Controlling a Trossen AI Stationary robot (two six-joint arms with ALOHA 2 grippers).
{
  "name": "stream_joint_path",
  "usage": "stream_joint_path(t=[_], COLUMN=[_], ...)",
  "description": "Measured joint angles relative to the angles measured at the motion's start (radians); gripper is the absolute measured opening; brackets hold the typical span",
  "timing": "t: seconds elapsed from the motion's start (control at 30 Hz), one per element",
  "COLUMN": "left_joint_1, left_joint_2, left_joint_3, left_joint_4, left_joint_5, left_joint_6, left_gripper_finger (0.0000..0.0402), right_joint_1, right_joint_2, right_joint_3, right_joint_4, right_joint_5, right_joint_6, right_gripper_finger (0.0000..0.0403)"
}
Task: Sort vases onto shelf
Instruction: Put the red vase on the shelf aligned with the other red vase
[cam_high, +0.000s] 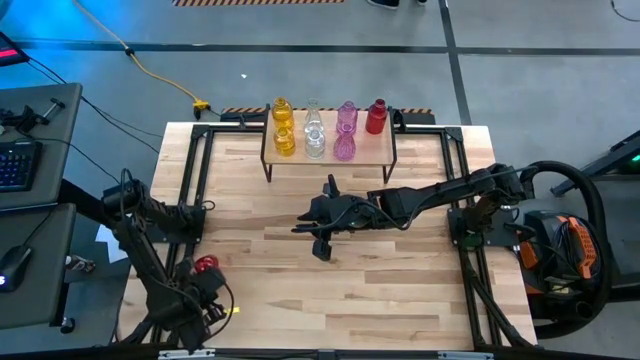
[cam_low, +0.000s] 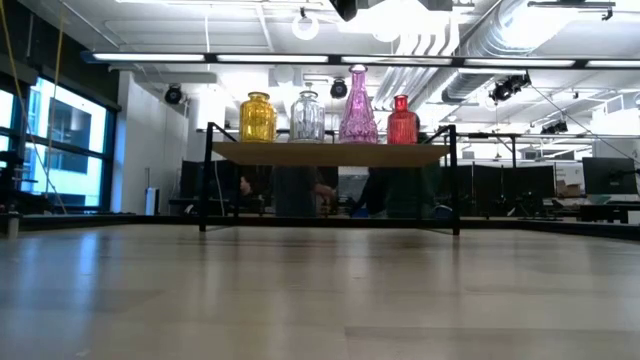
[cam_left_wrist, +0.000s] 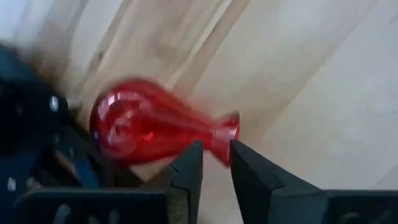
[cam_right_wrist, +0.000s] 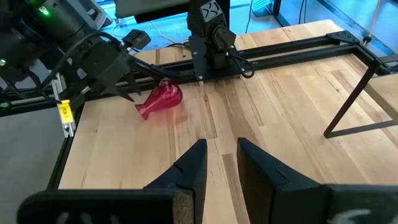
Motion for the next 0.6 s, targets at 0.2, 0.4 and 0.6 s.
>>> stream_joint_path(t=[0.2, 0.4, 0.6], left_joint_1=[0.011, 0.011, 0.011], left_joint_2=[0.000, 0.012, 0.092], left_joint_3=[0.000, 0.006, 0.034], left_joint_4=[0.036, 0.098, 0.096], left_joint_5=[0.069, 0.032, 0.065], left_joint_6=[0.031, 0.041, 0.087], left_gripper_finger=[0.0083, 0.0080, 0.0063], right_joint_1=[-0.010, -0.018, -0.022], right_joint_2=[0.000, 0.000, 0.000], right_joint_3=[0.000, 0.000, 0.000], right_joint_4=[0.000, 0.000, -0.001], right_joint_5=[0.000, 0.001, 0.001], right_joint_6=[0.001, 0.023, 0.016], right_gripper_finger=[0.0071, 0.0071, 0.0071])
